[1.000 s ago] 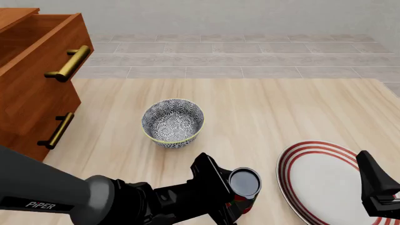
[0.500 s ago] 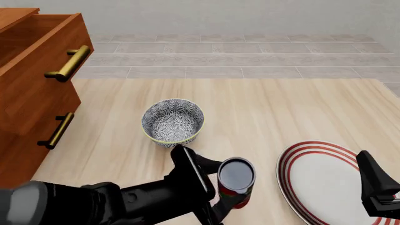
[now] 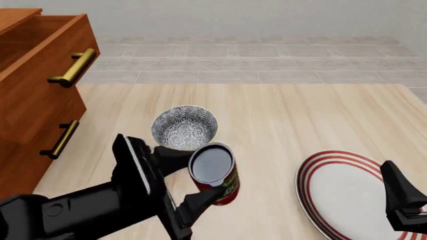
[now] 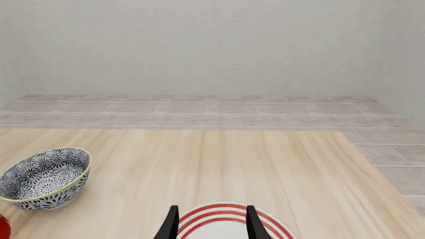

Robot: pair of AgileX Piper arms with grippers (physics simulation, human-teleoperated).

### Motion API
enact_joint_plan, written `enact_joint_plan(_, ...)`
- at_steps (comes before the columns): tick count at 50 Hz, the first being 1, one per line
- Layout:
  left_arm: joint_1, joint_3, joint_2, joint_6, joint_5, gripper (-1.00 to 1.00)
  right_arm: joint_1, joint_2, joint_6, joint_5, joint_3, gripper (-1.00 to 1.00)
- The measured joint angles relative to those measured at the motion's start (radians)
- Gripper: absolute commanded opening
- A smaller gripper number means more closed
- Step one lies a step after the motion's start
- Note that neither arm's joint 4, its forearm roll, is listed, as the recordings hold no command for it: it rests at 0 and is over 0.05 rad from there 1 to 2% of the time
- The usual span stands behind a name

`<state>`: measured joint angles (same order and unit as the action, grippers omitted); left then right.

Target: Put the ketchup in the top drawer of the cabinet.

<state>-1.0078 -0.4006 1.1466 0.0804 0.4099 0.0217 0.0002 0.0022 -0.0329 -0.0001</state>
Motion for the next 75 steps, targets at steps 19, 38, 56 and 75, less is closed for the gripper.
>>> enact_joint_plan(19, 0.146, 0.040, -0.368, -0.030, -0.249, -1.00, 0.000, 0.000, 0.000, 0.000, 0.000, 1.00)
enact_joint_plan(38, 0.326, -0.061, -0.630, -0.109, -0.576, -1.00, 0.000, 0.000, 0.000, 0.000, 0.000, 1.00)
enact_joint_plan(56, 0.473, -0.276, -0.738, -0.124, -0.957, -1.00, 0.000, 0.000, 0.000, 0.000, 0.000, 1.00)
enact_joint_plan(75, 0.580, -0.528, -0.687, -0.044, -1.209, -1.00, 0.000, 0.000, 0.000, 0.000, 0.000, 1.00)
